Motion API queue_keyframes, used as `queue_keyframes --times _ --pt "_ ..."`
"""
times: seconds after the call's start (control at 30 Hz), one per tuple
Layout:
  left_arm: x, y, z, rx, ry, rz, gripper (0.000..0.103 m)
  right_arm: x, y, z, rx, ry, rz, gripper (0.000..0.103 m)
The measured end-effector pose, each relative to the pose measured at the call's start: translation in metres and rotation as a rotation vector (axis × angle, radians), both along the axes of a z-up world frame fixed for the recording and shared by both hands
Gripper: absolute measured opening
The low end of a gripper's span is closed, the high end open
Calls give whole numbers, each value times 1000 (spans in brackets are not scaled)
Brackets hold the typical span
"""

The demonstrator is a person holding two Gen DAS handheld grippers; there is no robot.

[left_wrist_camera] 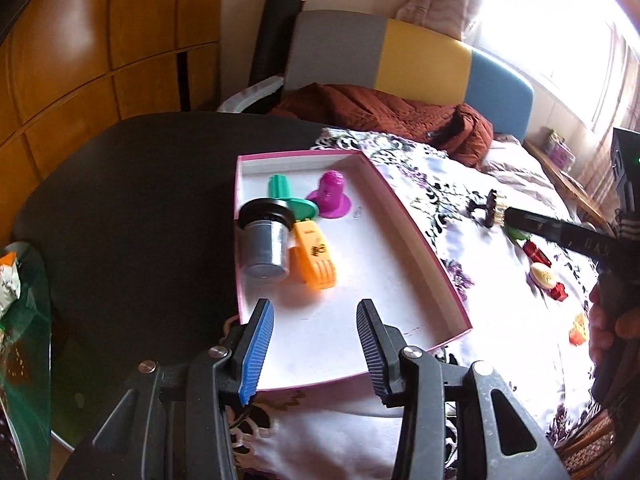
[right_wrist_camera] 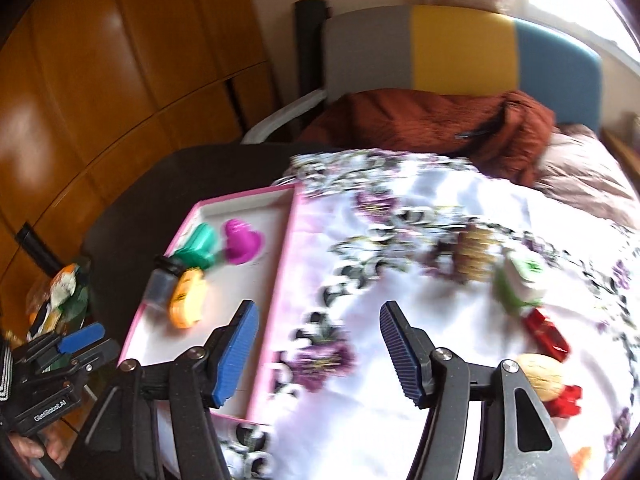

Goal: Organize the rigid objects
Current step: 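Move both tools from the tray toward the brown massager and plug device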

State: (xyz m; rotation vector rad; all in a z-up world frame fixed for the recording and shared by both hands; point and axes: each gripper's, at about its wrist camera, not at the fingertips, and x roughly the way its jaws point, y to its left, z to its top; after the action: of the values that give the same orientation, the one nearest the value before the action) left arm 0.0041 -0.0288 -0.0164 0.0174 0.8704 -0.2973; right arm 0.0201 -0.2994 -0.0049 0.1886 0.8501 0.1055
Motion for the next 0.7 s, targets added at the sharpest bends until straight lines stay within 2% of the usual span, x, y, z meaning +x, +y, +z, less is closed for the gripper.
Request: queue_keyframes --times 0.33,0.5,0.57,0.63,0.7 --pt "2 -43 0 30 6 -100 43 -28 -116 7 -30 -11 -264 73" --pt "4 -69 -2 45 10 -152 43 -47 -176 -8 -52 -6 -441 77" --pt "5 -80 -3 55 16 -172 43 -57 -198 -20 -31 -4 -527 77" --pt "6 -92 -5 61 25 -191 43 -61 -215 -28 -16 37 -613 77" --pt "7 -104 -8 64 35 -211 43 -66 -226 -26 5 14 -654 77"
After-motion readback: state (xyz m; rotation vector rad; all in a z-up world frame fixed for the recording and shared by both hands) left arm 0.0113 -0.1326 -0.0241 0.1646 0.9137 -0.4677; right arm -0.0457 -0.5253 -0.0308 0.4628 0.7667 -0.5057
